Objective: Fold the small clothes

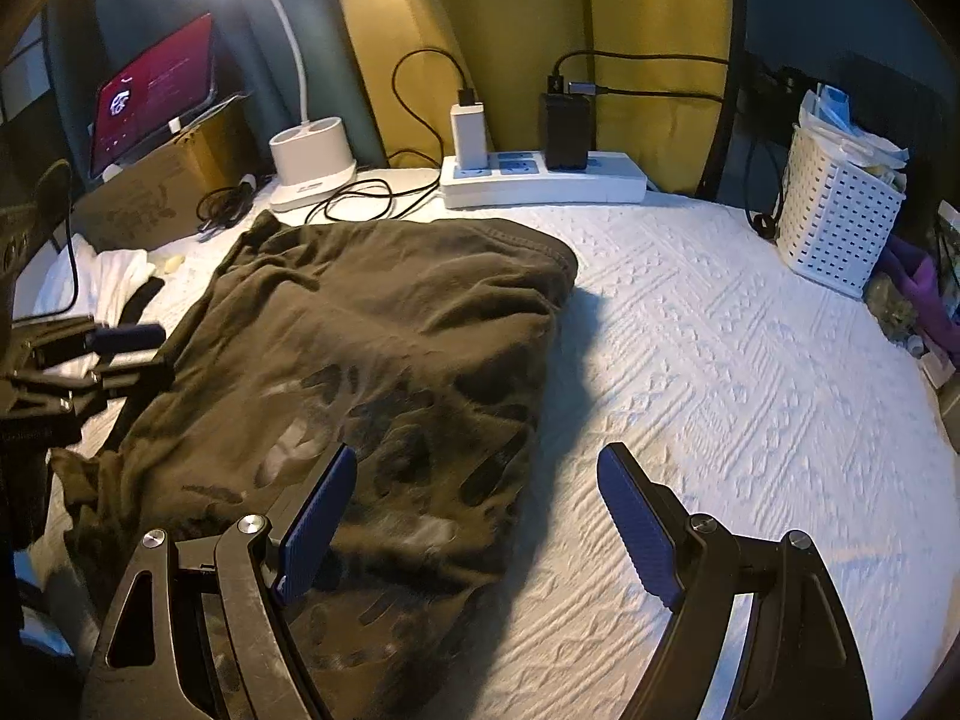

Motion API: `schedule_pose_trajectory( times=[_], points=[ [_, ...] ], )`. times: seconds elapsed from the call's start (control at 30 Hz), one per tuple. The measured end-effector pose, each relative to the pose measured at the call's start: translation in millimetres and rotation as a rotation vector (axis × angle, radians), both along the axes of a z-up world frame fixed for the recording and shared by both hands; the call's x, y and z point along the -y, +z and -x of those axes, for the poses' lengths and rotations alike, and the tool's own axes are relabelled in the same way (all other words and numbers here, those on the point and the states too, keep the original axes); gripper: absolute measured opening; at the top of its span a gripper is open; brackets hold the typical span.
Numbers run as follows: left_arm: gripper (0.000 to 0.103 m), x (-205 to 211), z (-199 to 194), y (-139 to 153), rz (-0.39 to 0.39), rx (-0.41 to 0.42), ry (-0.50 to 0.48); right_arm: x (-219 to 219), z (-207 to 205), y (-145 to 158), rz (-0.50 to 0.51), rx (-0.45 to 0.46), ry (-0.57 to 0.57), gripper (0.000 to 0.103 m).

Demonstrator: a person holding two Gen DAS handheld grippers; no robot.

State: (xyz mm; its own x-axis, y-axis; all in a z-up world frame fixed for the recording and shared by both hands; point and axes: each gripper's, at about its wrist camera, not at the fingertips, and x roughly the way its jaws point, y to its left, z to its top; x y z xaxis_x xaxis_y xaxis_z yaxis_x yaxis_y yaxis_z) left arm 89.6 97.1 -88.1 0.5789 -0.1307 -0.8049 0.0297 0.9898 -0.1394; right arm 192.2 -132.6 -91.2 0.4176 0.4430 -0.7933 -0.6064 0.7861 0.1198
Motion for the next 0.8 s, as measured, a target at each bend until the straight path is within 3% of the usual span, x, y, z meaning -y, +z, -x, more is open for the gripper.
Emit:
schedule_pose_trajectory(
  times=[0.67, 0.73, 0.8],
  points=[
    [0.05, 11.3, 56.8, -21.2, 0.072, -0.034, 0.005, -4.0, 54.3, -16.5, 0.033, -0.024, 0.038, 0.084],
    [0.047, 13.8, 62.5, -18.8, 0.075, -0.011, -0.003, -5.5, 60.9, -20.6, 0.037, -0.033, 0.047, 0.084],
    [0.023, 17.3, 67.3, -16.3, 0.069, 0.003, -0.022, -6.5, 68.2, -24.3, 0.042, -0.039, 0.056, 0.084]
  ],
)
